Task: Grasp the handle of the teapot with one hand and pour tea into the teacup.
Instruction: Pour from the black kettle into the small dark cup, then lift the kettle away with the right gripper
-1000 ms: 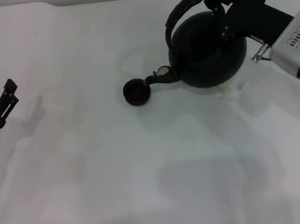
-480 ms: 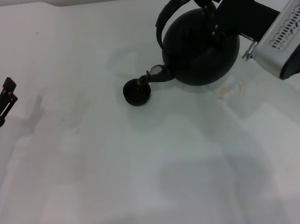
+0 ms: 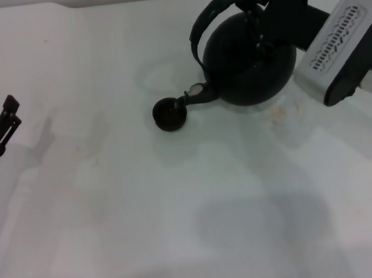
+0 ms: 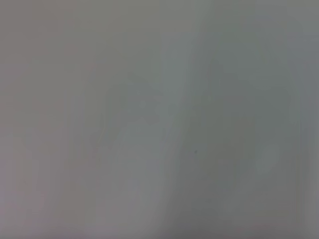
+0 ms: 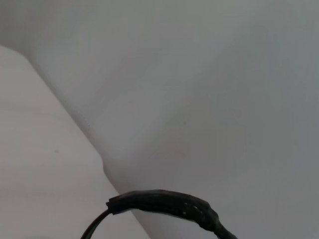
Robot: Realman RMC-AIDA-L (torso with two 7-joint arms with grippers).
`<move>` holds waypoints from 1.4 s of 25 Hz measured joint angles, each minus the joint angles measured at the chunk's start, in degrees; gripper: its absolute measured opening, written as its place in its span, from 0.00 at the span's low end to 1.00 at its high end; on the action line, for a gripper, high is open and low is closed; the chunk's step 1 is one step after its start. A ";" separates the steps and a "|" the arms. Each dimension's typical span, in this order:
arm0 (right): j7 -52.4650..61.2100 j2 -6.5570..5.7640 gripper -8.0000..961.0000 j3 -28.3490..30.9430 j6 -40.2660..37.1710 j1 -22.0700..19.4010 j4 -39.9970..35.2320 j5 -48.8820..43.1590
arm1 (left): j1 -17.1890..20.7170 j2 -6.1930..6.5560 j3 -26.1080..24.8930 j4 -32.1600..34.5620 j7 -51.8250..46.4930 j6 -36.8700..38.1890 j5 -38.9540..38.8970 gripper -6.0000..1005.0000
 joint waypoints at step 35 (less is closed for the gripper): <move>-4.16 -0.04 0.12 -0.80 -3.19 0.59 1.54 -0.11 | -0.69 0.00 0.26 -0.09 0.10 0.48 -0.63 0.87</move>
